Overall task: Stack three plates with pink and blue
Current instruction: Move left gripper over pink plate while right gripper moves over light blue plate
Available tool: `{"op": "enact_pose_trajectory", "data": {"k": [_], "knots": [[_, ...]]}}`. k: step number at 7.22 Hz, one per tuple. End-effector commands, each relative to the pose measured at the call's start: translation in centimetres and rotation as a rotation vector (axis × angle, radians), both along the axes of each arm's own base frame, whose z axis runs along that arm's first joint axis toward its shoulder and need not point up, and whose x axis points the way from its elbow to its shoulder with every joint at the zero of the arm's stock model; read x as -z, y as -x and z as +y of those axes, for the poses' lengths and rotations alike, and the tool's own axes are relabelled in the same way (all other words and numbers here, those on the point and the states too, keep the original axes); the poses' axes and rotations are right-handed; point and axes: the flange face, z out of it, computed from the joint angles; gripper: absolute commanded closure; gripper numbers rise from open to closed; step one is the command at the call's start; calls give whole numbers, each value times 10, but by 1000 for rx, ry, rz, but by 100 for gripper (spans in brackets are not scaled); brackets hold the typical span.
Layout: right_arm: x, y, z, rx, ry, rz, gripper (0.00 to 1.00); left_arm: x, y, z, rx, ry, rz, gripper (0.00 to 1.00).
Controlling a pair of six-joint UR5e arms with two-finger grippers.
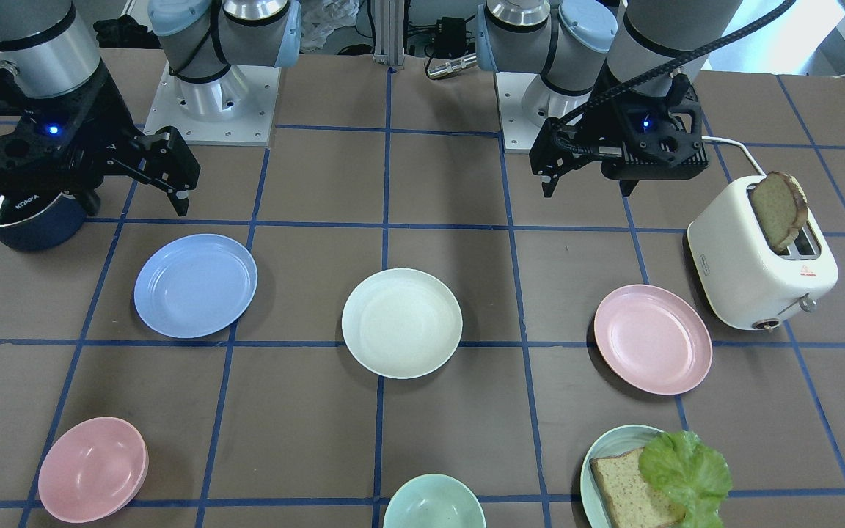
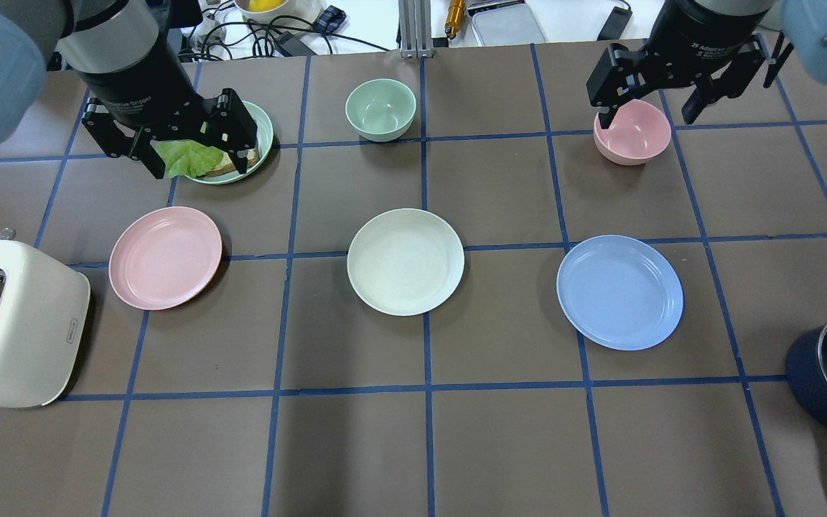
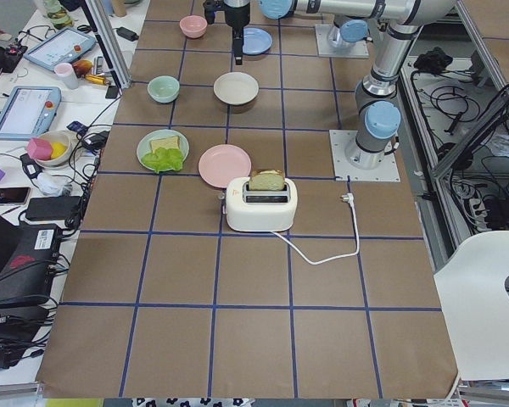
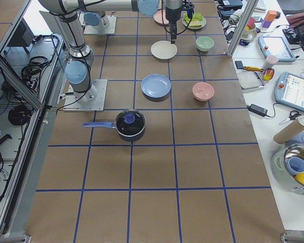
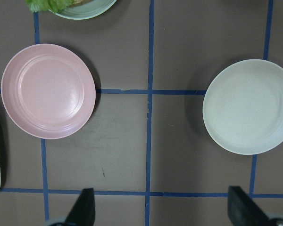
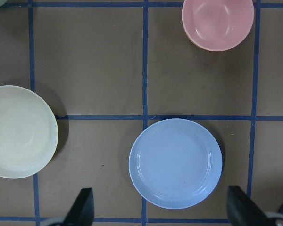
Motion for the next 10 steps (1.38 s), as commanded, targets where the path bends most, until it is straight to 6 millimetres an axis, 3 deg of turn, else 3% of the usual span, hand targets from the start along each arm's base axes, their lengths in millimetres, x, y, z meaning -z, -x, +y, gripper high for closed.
{"op": "enact_pose_trajectory", "data": {"k": [1, 3, 4, 6, 7, 8, 9, 10], "knots": [[-1, -3, 1, -5, 6, -2, 0, 8, -6, -4, -5, -19, -5, 0], [4, -4, 1, 21, -11, -4, 3, 50, -18, -34, -33, -91, 3, 0], [23, 6, -1, 16, -43, 1, 2, 82, -33, -50, -47, -147, -7, 0], [80, 75, 4, 110, -138, -26, 0, 172, -82, -89, 12, -111, -22, 0], [115, 91, 5, 84, -153, -33, 7, 219, -115, -94, -7, -127, -55, 0], [164, 118, 8, 102, -165, -39, 11, 253, -122, -100, -15, -152, -54, 0], [199, 143, 17, 128, -143, -56, 12, 285, -124, -111, -15, -119, -59, 6], [238, 150, 26, 120, -152, -80, 15, 312, -124, -110, -17, -105, -62, 8]]}}
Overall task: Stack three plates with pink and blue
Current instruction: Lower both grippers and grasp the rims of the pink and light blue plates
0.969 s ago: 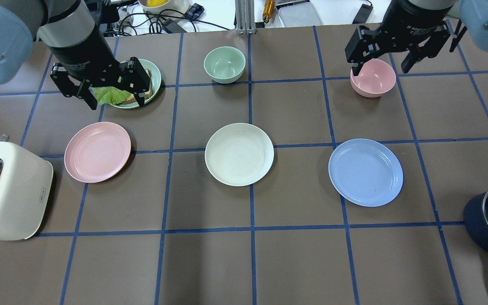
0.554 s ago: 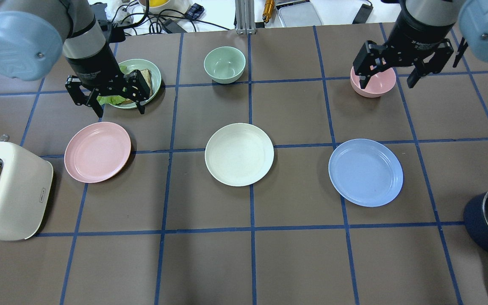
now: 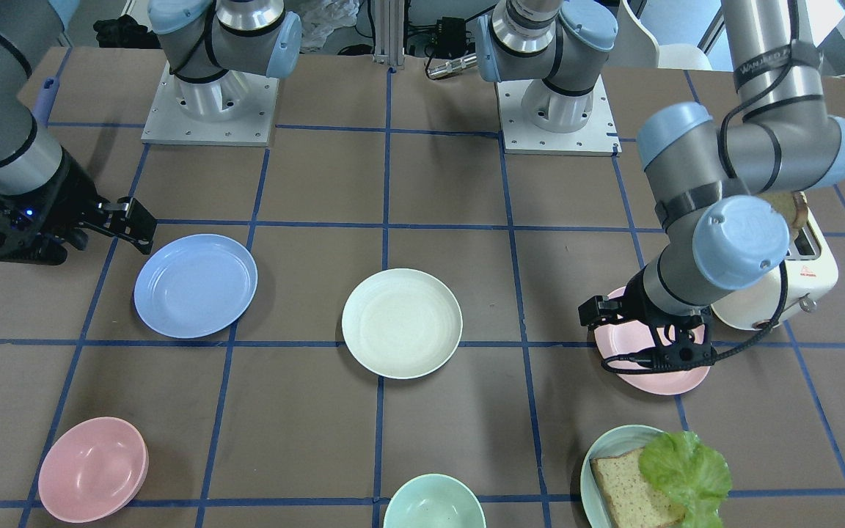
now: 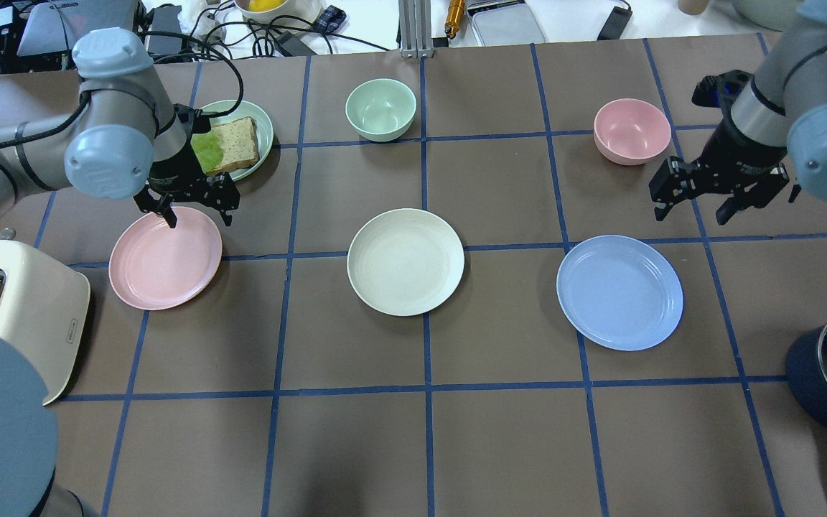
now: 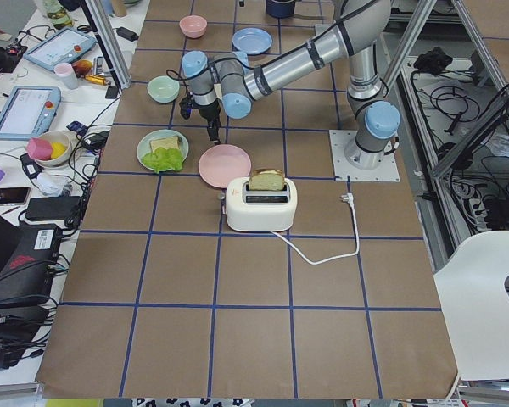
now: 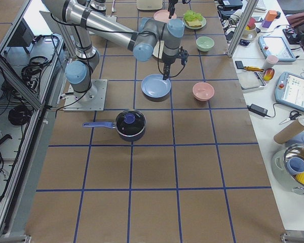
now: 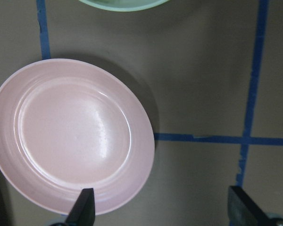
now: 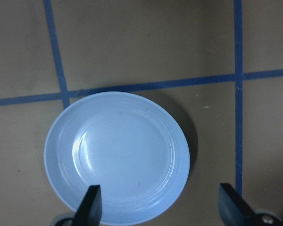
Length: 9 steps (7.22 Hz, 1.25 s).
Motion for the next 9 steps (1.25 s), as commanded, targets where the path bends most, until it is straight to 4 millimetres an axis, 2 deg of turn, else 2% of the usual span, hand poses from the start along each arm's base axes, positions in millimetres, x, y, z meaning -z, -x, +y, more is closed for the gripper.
{"op": "enact_pose_trajectory", "data": {"k": [1, 2, 3, 4, 5, 6, 7, 8, 9], "knots": [[81, 21, 10, -4, 26, -15, 15, 49, 0, 4, -3, 5, -2, 45], [120, 22, 7, -1, -26, -37, 23, 47, 3, 2, -5, 14, -4, 79], [137, 27, 6, 4, -51, -48, 30, 45, 4, 3, -11, 18, -4, 85], [136, 36, 8, -13, -53, -54, 37, 44, 5, 3, -11, 19, -8, 86], [139, 38, 12, -7, -62, -65, 42, 42, 5, 3, -11, 23, -5, 94], [144, 35, 18, -3, -70, -88, 49, 38, 10, 4, -7, 28, -5, 100], [144, 28, 28, -2, -69, -111, 60, 23, 19, 3, 1, 52, -6, 100], [140, 27, 31, -5, -61, -110, 72, 3, 45, 4, -23, 86, -18, 100], [139, 31, 30, -19, -53, -111, 87, -14, 79, 4, -21, 116, -25, 100]]}}
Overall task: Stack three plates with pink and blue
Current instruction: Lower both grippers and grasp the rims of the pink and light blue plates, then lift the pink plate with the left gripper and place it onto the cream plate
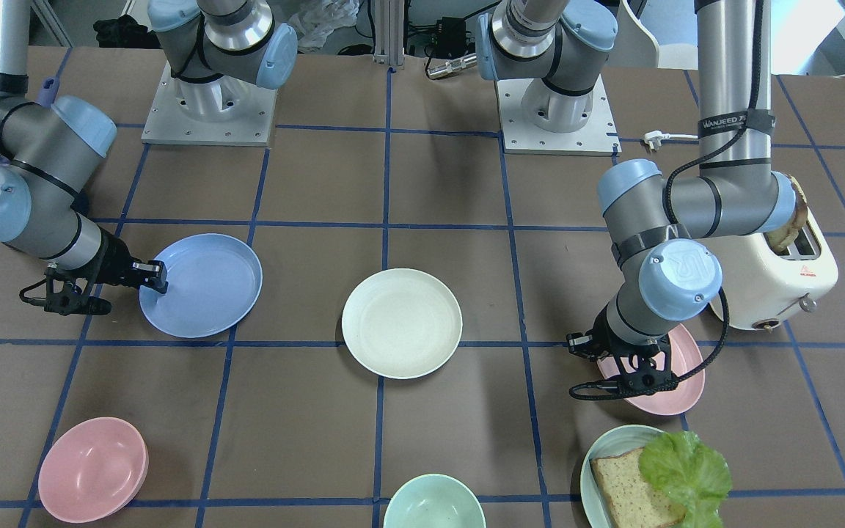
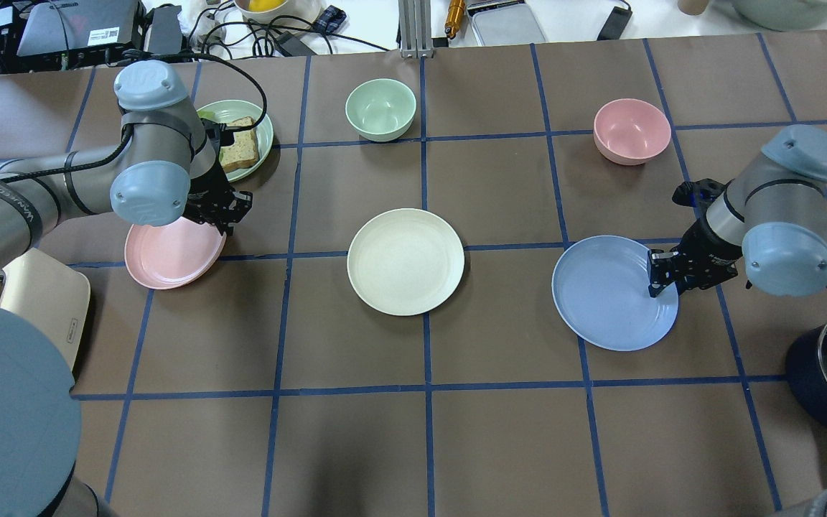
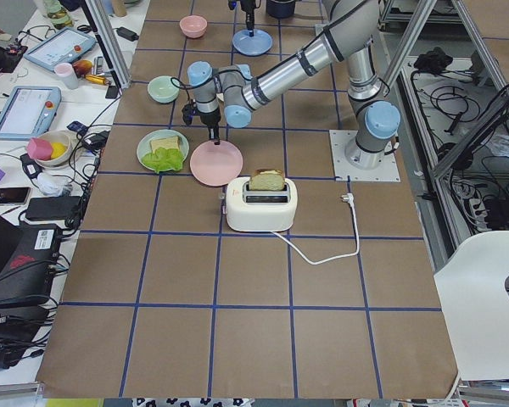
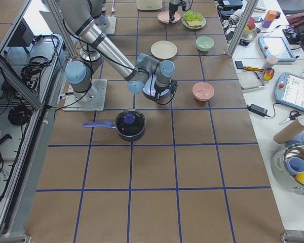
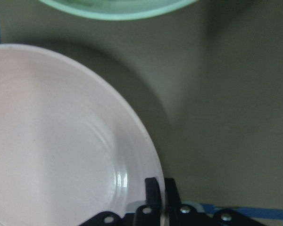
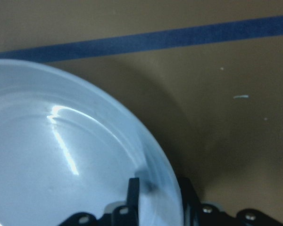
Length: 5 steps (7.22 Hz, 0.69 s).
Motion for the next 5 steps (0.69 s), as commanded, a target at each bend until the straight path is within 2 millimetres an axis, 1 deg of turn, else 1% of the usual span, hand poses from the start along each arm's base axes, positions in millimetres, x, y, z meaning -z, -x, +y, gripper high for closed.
{"op": "enact_pose_trajectory", "data": {"k": [1, 2, 3, 4, 5], "knots": [[-3, 6, 3, -8, 10, -7, 98, -32, 79, -6, 1, 78, -15, 100], [-10, 6, 2, -10, 24, -1, 100, -52, 129, -11, -13, 110, -16, 100], [-18, 6, 4, -8, 10, -7, 100, -75, 172, -8, -37, 117, -37, 100], [-29, 8, -2, -9, 24, -1, 100, -93, 218, -1, -76, 122, -25, 100], [-40, 12, -10, -9, 21, 0, 100, -87, 268, 13, -85, 116, -6, 100]]}}
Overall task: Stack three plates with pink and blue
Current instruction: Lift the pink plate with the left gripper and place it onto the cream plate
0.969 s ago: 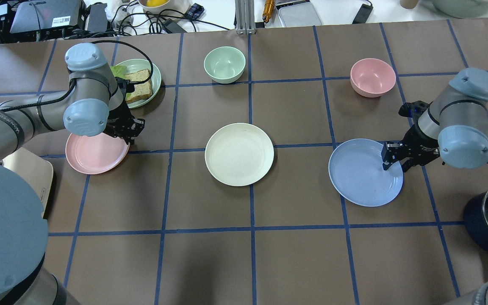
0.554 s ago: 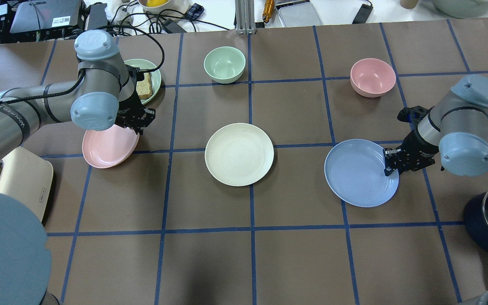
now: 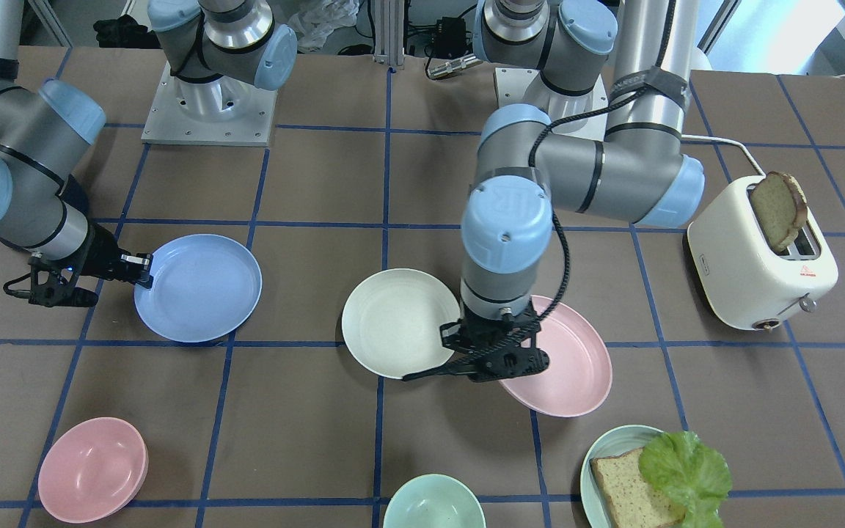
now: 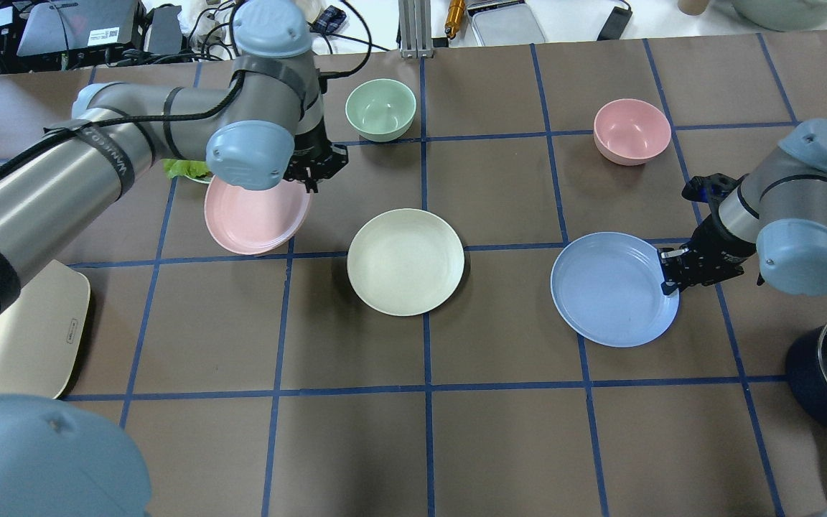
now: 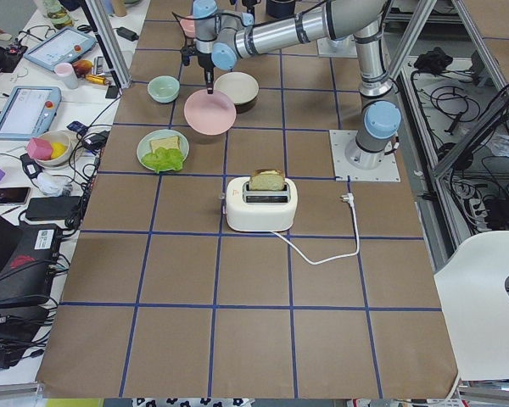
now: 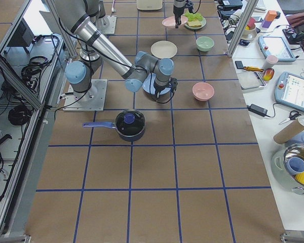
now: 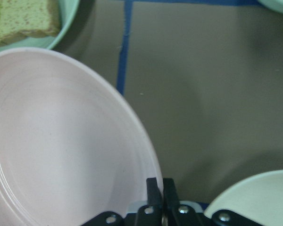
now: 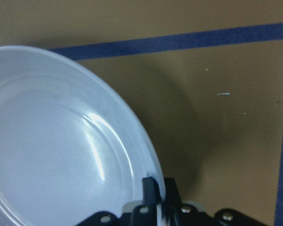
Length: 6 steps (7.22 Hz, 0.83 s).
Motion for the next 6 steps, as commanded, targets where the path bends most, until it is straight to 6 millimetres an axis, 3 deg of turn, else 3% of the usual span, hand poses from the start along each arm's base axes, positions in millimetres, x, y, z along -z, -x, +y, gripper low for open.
{"op": "enact_pose_trajectory", "data": {"k": [1, 3, 5, 6], "knots": [[-30, 7, -20, 1, 6, 7, 100, 14, 109, 37, 56, -35, 24, 100], [-37, 9, -26, 10, 5, 8, 100, 34, 161, 64, 135, -71, 45, 100], [-51, 10, -35, 19, 0, 10, 100, 40, 165, 68, 145, -79, 36, 100], [-63, 12, -42, 21, 3, 10, 100, 34, 165, 68, 156, -73, 43, 84]]}}
